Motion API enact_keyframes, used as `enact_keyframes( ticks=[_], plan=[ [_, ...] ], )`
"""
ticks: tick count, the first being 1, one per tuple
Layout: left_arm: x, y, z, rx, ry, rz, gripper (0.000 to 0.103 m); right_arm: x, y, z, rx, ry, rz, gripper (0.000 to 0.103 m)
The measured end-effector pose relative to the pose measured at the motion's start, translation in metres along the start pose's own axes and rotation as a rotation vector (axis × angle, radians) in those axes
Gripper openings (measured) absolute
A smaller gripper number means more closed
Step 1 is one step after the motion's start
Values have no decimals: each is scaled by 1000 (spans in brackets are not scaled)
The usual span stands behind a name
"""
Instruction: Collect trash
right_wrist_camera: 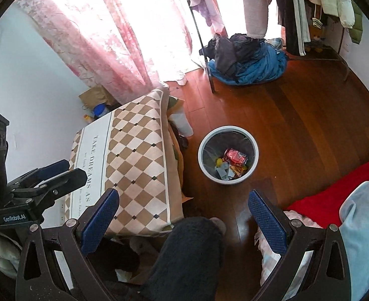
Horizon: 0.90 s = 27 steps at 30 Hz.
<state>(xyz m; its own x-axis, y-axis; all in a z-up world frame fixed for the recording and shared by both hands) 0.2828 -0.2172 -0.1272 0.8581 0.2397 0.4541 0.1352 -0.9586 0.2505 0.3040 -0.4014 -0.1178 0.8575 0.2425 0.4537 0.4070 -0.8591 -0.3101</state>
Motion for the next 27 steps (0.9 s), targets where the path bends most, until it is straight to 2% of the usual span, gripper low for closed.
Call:
enact_keyframes(
  ticks=[11, 27],
  plan=[
    [-1, 2, -18, -23, 20, 6, 102, -3, -9, -14, 20, 1, -17, 103],
    [-8, -2, -19, -26, 12, 11, 103, -3, -18, -23, 17, -26, -34, 103]
  ],
)
Point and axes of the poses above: each gripper's, at about its wrist camera, not at the fingertips, and z roughly the way its jaws point, y to its right, x to its top, the point moved 6 cm from there along z, roughly the way its jaws point
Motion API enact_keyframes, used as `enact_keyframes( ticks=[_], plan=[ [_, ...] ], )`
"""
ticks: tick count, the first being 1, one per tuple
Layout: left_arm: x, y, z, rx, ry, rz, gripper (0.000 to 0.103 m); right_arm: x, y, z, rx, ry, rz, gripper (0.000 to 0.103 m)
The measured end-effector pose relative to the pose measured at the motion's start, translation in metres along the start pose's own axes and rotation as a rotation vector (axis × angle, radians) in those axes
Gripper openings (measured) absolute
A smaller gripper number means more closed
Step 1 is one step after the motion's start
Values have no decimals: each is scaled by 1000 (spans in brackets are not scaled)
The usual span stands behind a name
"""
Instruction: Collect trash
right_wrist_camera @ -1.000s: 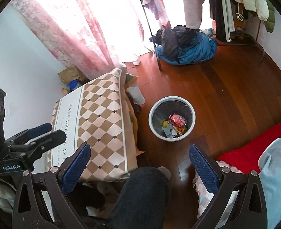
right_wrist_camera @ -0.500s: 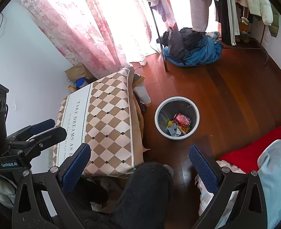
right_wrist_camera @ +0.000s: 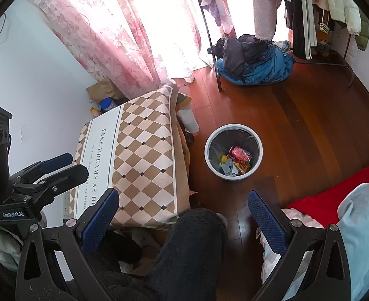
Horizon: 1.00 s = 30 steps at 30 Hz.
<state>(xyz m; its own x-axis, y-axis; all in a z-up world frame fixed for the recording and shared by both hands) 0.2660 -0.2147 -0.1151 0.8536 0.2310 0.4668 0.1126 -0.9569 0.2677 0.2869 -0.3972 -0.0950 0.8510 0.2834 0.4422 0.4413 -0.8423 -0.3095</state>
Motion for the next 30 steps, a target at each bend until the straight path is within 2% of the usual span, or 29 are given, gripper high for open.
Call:
enact_keyframes(
  ticks=[30],
  plan=[
    [1, 9, -11, -33, 8, 9, 103, 1, -3, -2, 4, -1, -6, 103]
  ],
)
Point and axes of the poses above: each gripper's, at about its wrist camera, not at the fingertips, and z roughly the way its jaws point, y to its right, x to its top, the point moved 6 cm from there along z, roughly the way its jaws point
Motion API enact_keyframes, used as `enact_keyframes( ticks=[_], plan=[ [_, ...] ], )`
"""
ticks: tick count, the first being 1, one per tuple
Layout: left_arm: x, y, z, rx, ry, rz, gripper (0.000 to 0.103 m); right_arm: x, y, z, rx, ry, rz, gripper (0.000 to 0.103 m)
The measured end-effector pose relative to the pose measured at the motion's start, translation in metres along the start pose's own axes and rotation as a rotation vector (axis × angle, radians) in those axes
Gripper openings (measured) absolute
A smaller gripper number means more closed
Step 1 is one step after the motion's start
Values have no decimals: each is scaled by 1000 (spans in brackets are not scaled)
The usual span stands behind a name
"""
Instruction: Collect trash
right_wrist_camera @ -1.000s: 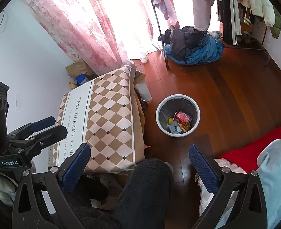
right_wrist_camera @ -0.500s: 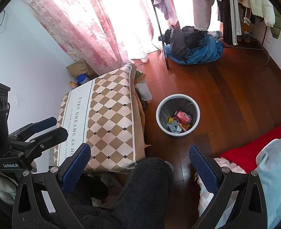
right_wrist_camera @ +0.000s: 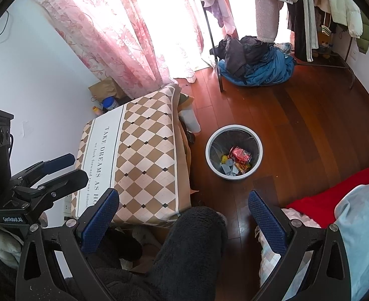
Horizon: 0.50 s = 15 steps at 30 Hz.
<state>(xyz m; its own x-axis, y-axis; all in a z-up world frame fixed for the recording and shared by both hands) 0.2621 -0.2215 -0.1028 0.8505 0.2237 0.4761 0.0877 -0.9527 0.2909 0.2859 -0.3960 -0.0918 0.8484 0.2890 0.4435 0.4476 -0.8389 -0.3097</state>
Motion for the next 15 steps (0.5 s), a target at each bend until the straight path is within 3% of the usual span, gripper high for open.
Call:
enact_keyframes(
  ticks=[15],
  plan=[
    [-3, -1, -5, -3, 0, -3, 103, 0, -5, -3, 6, -2, -6, 103]
  ],
)
Point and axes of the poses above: each gripper's, at about its wrist camera, not at the fingertips, and z roughly the way its jaws point, y to its right, x to its top, the point moved 6 cm from there along z, roughly the way its jaws point
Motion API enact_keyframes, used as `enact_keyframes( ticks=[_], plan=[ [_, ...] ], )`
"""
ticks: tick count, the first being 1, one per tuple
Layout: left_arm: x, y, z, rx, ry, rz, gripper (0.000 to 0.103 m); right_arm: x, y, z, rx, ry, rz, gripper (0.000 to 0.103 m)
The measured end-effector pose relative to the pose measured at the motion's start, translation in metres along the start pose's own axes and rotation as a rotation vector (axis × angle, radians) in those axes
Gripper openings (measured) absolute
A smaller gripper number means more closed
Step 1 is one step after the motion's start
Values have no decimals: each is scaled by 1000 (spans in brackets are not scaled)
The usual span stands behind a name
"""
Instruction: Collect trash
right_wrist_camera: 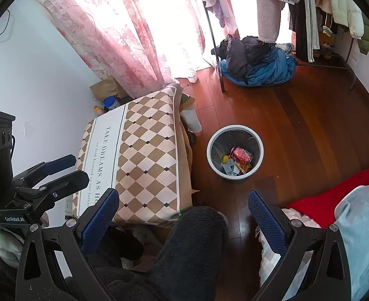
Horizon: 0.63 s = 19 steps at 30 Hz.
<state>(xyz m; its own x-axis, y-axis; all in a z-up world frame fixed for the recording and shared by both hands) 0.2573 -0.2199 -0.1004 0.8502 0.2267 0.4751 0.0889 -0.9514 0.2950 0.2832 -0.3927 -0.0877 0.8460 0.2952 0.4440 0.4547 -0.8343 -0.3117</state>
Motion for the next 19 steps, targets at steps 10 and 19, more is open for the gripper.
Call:
enact_keyframes(
  ticks=[10, 19],
  plan=[
    [-1, -1, -1, 0, 2, 0, 103, 0, -3, -1, 2, 1, 1, 103],
    [-1, -1, -4, -5, 4, -3, 103, -1, -5, 0, 0, 2, 3, 103]
  ],
)
Point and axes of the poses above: each gripper's, at about its wrist camera, not at the fingertips, and z roughly the way its jaws point, y to its right, x to its top, the point moved 6 cm from there along z, roughly the way its jaws point
